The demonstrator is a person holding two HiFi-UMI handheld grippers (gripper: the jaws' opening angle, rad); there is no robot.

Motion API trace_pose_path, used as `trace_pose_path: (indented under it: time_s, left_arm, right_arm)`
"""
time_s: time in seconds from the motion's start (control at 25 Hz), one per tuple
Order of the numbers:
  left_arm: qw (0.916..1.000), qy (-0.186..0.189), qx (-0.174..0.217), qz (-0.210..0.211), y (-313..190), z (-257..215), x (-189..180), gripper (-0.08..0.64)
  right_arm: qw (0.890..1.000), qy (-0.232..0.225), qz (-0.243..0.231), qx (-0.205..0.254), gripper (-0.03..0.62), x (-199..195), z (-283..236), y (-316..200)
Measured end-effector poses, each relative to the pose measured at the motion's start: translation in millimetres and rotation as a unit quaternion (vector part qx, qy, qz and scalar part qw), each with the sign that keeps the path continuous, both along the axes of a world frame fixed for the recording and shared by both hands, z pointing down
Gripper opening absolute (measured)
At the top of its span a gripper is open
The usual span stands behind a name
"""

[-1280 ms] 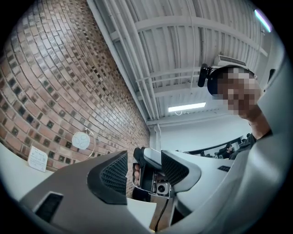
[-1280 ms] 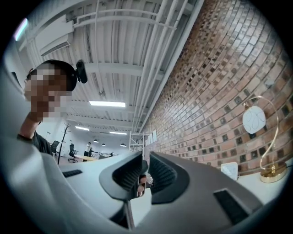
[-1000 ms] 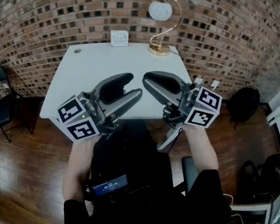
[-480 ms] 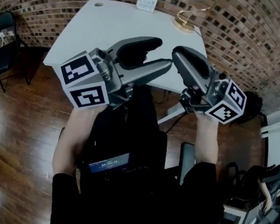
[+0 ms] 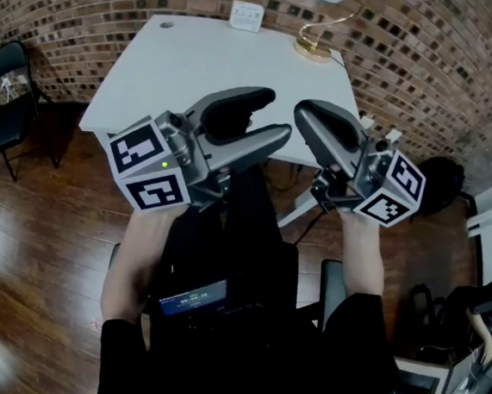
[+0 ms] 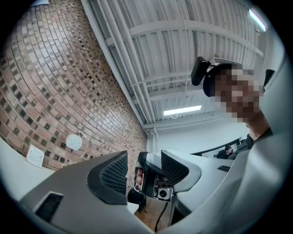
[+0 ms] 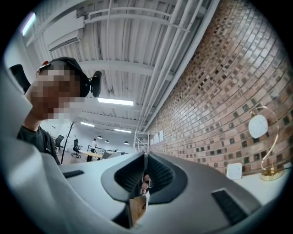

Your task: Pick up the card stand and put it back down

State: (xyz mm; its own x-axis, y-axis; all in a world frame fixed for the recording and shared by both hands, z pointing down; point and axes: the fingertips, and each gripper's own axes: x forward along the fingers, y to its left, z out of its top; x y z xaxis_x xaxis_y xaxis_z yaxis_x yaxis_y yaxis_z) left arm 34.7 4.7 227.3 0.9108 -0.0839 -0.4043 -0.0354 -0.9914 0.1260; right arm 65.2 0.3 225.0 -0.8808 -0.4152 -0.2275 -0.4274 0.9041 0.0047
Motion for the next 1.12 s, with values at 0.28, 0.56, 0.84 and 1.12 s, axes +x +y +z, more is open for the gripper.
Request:
trace_pose_path:
  time_s: [0.28,0.56,0.84,1.12]
  left_arm:
    - [1.0000,-0.003,0.005,-0.002,31.9,-3.4,3.7,0.224]
    - [0.9999,-0.011,0.010,-0.008,66.9,-1.2,3.8,0.224]
    - [0.9998,-0.013,0.012,-0.013,92.2,-2.9,3.4,0.224]
    - [0.9997,-0.015,0.013,-0.012,109.4,-3.7,7.4,0.224]
  right_arm:
    - [1.000,0.004,-0.003,0.011,0.015,6.0,1.7,30.2]
    - [1.000,0.009,-0.014,0.024,0.015,2.8,2.6,65.9]
    - [0.999,0.009,-0.022,0.028,0.015,1.1,1.0,90.9]
    - [0.999,0.011,-0.016,0.038,0.015,4.4,-0.6,106.7]
